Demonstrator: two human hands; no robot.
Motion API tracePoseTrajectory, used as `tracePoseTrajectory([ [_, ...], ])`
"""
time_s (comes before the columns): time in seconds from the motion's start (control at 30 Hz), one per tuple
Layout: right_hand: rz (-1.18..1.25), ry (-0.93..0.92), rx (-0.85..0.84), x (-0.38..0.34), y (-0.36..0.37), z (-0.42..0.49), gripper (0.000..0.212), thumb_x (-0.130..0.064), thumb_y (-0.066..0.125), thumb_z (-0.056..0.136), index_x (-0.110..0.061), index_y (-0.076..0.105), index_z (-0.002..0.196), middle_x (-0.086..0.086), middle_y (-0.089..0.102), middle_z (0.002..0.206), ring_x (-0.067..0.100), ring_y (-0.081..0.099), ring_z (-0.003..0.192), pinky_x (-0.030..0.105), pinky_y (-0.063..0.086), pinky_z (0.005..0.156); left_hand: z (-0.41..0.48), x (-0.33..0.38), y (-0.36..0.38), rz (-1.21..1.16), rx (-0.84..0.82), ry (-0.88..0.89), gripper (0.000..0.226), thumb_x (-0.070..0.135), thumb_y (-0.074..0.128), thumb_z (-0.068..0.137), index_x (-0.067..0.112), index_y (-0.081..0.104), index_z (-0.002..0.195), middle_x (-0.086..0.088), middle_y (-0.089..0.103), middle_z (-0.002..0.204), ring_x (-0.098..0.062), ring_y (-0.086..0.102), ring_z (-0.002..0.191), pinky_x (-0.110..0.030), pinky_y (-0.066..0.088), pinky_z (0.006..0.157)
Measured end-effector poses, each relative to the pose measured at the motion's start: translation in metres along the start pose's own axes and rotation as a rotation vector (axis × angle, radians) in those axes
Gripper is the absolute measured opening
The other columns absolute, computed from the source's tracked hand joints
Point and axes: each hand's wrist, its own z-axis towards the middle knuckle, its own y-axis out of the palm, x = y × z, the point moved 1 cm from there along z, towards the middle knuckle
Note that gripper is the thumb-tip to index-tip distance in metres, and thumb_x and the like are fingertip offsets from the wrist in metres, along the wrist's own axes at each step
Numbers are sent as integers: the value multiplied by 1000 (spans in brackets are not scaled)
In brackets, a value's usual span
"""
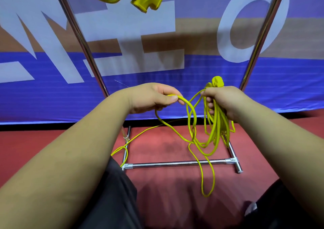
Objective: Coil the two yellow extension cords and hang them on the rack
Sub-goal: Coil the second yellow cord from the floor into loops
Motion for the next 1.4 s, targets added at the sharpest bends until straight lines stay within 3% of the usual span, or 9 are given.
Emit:
tracePoseTrajectory([
  [0.2,-13,-16,-327,0,20,-16,24,-29,76,96,-10,77,112,12,79,94,23,75,76,41,59,75,22,-3,17,-65,98,125,18,23,60,103,26,76,109,-8,63,92,-8,52,77,-33,35,73],
  [0.27,48,37,-377,1,29,-22,19,-31,74,98,-13,75,102,11,78,88,23,74,70,43,61,75,29,-7,18,9,151,123,18,29,60,104,22,74,113,0,73,101,-11,56,89,-39,37,79],
  [0.4,243,188,-356,0,35,-26,30,-32,63,104,-15,65,79,-1,61,63,12,61,50,33,57,58,35,-12,9,59,321,63,14,33,66,100,21,72,104,17,59,77,-5,47,72,-30,36,67],
  [0.6,338,208,-374,-6,30,-31,43,-57,58,103,-17,59,88,-11,47,59,4,46,42,22,44,43,46,-32,13,165,429,-17,31,45,72,94,15,67,94,7,54,74,-11,45,68,-29,40,65],
  [0.77,358,147,-296,-8,25,-27,32,-46,70,99,-19,59,86,-10,47,56,6,49,43,23,49,46,55,-42,14,704,576,-267,31,37,76,91,17,60,110,0,59,105,-23,61,91,-34,47,75],
  [0.83,406,123,-240,-9,22,-21,31,-45,71,99,-21,57,85,-10,47,57,6,48,42,22,47,45,52,-37,22,660,426,-275,29,27,76,89,16,61,111,-2,66,109,-26,65,99,-36,53,80],
  [0.97,519,85,-160,-13,16,-12,36,-47,74,96,-23,55,76,-10,48,57,6,47,42,21,44,45,43,-22,60,499,-174,-82,23,28,81,89,24,70,108,8,74,111,-7,67,104,-21,52,94],
  [1.1,581,18,-120,-17,10,-6,36,-47,76,95,-25,55,75,-10,50,61,6,50,48,23,44,49,52,-22,77,457,24,-7,17,26,83,86,15,75,95,-4,77,88,-18,70,79,-34,56,80],
  [1.4,608,-39,-106,-19,5,-5,25,-37,82,91,-18,66,84,-5,66,73,13,75,71,34,62,73,42,-12,73,95,200,-44,28,16,88,81,2,65,89,-17,77,80,-15,67,63,-24,54,58],
])
